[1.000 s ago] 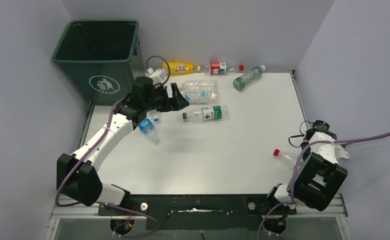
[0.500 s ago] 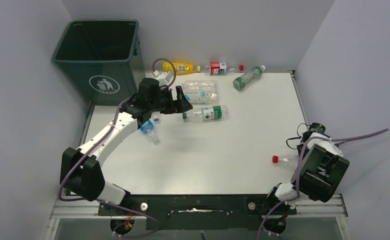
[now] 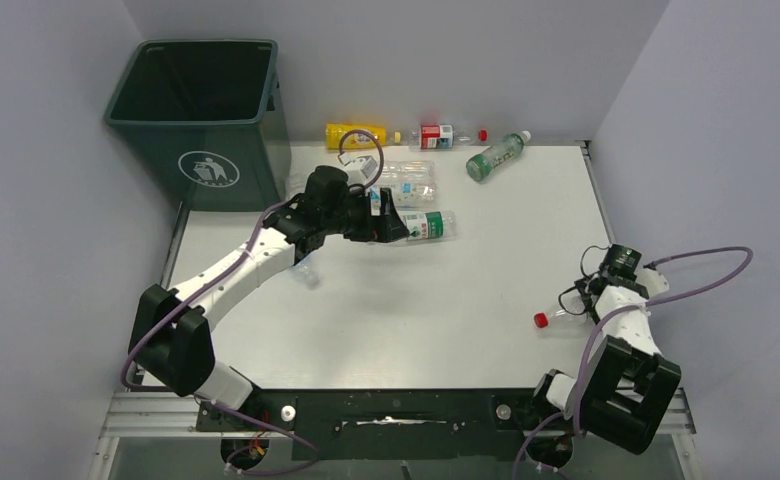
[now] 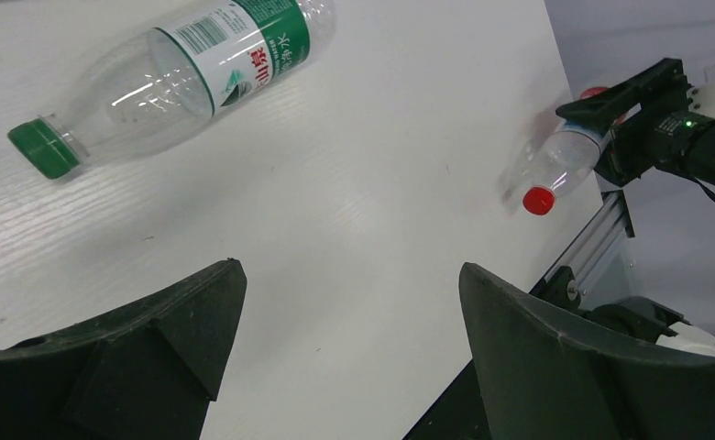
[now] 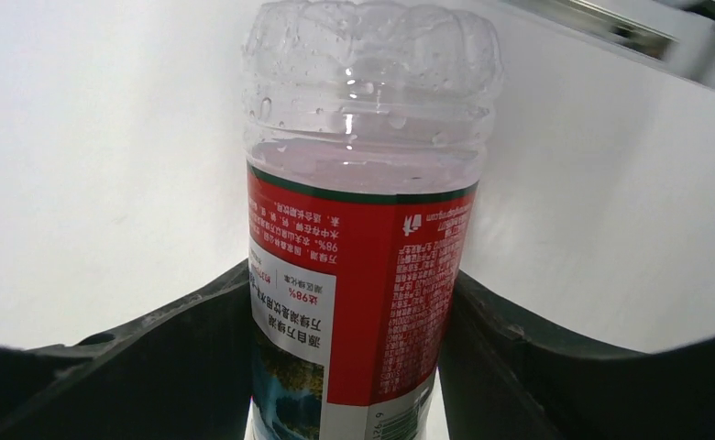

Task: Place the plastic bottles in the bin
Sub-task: Pick up the plastic bottle at the center of the board.

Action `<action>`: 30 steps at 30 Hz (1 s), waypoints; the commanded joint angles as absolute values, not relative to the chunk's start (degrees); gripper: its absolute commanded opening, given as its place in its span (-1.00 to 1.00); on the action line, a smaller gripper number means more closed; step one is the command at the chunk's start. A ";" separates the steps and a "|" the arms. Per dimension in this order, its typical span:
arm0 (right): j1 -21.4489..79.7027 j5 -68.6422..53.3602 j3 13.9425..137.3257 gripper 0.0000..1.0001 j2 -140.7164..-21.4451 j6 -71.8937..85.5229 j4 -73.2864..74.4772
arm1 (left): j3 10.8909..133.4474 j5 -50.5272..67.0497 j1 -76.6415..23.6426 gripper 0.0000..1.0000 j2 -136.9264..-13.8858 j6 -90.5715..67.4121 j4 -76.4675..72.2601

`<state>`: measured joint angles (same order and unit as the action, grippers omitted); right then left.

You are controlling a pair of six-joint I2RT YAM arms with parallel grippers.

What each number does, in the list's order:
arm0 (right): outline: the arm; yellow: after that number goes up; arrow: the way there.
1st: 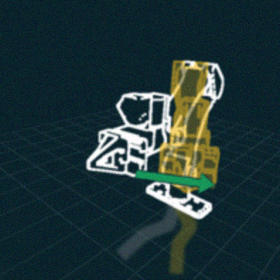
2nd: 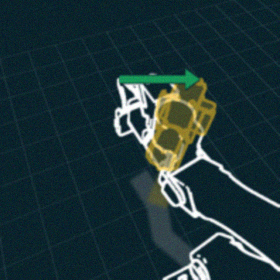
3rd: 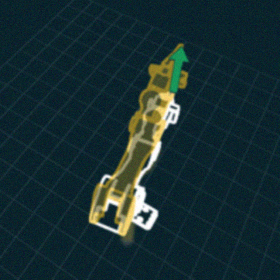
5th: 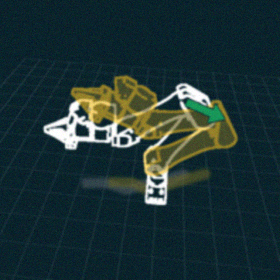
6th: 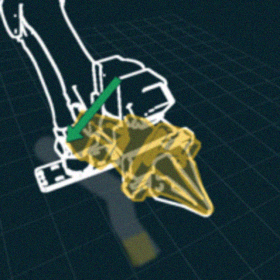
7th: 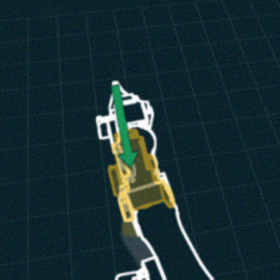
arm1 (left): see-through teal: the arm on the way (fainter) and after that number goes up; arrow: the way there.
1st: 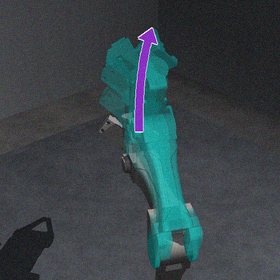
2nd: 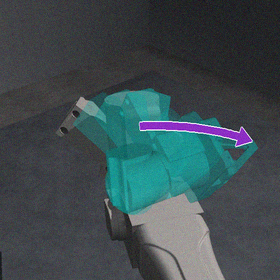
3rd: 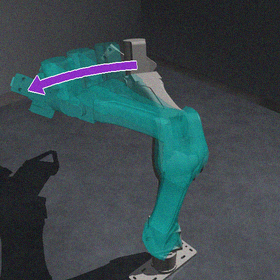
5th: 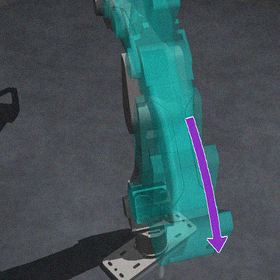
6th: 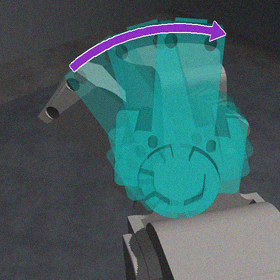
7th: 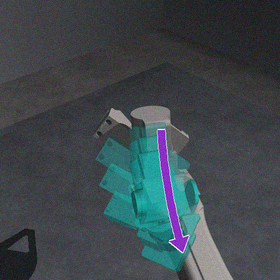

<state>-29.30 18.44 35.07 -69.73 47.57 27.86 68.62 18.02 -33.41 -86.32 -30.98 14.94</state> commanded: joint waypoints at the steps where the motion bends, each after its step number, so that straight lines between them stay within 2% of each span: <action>1: -22.88 13.98 35.62 0.14 -64.78 40.74 20.90 | 69.35 19.86 -34.54 0.75 -85.32 -31.87 9.28; 7: -18.15 5.04 37.82 0.09 -63.61 36.37 20.10 | 67.72 20.23 -36.64 0.75 -84.74 -32.29 6.81; 17: -6.05 -4.08 41.84 0.14 -62.47 35.65 19.35 | 64.69 24.58 -39.63 0.76 -86.31 -35.60 -1.76; 30: 9.78 -5.62 45.64 0.14 -63.85 47.10 12.68 | 63.40 24.07 -40.99 0.76 -86.64 -38.07 -6.39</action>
<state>6.15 -4.99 43.09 -63.94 42.00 18.85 63.64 23.42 -40.21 -87.02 -37.12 -0.89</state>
